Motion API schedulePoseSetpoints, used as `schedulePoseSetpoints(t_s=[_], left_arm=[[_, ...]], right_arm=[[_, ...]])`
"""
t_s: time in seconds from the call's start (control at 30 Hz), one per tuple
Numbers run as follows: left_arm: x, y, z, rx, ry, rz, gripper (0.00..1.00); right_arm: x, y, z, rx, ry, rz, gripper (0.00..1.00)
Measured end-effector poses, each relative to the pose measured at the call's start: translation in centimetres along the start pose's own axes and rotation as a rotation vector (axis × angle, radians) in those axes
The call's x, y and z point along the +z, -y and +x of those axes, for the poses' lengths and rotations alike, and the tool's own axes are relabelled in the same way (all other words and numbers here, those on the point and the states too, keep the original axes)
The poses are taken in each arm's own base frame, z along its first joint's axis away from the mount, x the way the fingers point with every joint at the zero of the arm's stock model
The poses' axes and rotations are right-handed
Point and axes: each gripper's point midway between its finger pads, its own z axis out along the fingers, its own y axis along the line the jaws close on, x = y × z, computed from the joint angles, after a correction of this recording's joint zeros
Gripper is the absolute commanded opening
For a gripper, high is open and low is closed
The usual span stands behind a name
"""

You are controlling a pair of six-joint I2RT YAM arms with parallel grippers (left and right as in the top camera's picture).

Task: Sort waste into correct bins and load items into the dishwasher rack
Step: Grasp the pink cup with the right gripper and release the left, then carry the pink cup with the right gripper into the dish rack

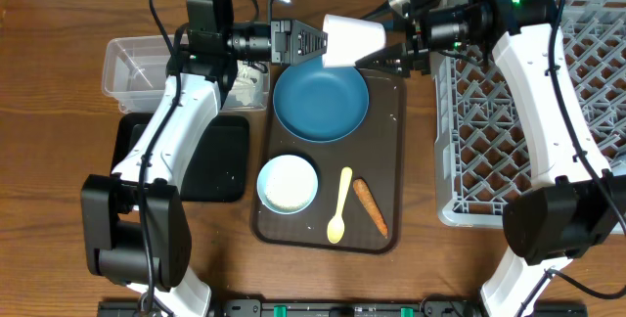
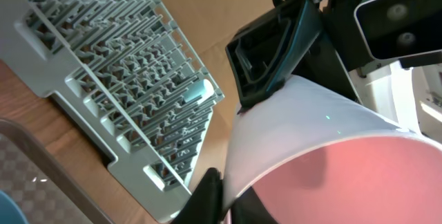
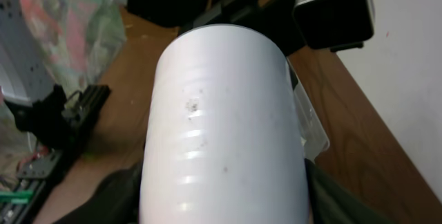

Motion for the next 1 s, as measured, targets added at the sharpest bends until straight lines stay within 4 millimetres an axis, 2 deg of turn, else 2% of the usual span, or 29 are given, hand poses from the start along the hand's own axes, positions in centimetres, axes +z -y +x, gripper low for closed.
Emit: schedulePoseSetpoints(t_s=[0.1, 0.27, 0.37, 0.5, 0.63, 0.8, 0.93, 1.0], left_arm=[[0.0, 0.0, 0.0, -0.003, -0.001, 0.000, 0.27], [0.1, -0.6, 0.0, 0.005, 0.007, -0.014, 0.29], [0.2, -2.0, 0.2, -0.029, 0.021, -0.054, 0.29], [0.1, -5.0, 1.6, -0.143, 0.034, -0.174, 0.29], [-0.9, -8.5, 3.7, -0.237, 0.028, -0.355, 0.29], [-3.0, -12.2, 6.6, -0.283, -0.013, -0.607, 0.29], [-6.0, -14.4, 8.7, -0.304, -0.057, -0.831, 0.29], [-8.0, -14.7, 9.2, -0.298, -0.066, -0.946, 0.29]], right_arm=[[0.0, 0.2, 0.4, 0.015, -0.021, 0.013, 0.47], [0.1, 0.9, 1.4, 0.105, -0.089, 0.057, 0.36], [0.3, 1.4, 2.4, 0.184, -0.149, 0.100, 0.32], [0.0, 2.5, 4.5, 0.312, -0.259, 0.203, 0.28], [-2.6, 4.8, 7.7, 0.426, -0.402, 0.393, 0.26], [-5.9, 6.6, 10.2, 0.553, -0.494, 0.583, 0.22], [-9.0, 7.4, 11.8, 0.665, -0.535, 0.721, 0.16], [-11.4, 7.6, 13.0, 0.751, -0.559, 0.812, 0.11]])
